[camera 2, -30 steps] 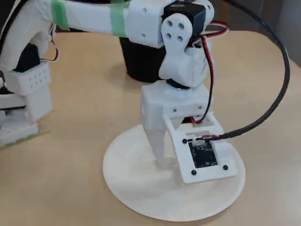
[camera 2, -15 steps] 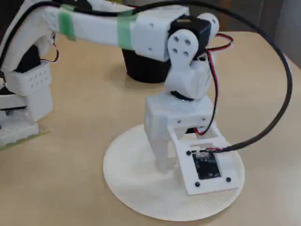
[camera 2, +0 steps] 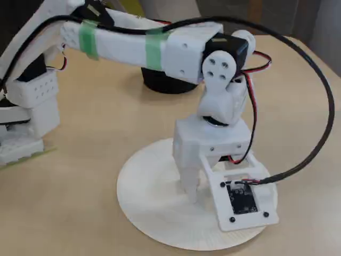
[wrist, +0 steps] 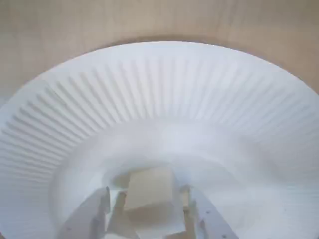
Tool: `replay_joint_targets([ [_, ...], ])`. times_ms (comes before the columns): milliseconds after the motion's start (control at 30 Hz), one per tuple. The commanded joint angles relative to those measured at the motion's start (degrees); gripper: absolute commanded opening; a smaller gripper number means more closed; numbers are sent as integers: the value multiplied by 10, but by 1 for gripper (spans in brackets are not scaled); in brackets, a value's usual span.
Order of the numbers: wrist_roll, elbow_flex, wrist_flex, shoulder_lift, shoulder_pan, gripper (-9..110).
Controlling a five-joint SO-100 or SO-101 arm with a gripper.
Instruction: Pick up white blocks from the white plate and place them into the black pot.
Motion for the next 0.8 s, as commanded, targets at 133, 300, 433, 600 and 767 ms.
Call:
replay_joint_targets([
  [133, 40, -59, 4, -18, -4, -2],
  [300, 49, -59, 5, 3, -9, -2],
  [433, 100, -59, 5, 77, -21, -2],
  [600, 208, -59, 5, 239, -77, -2],
  [767, 344, -56, -1, 398, -203, -2],
])
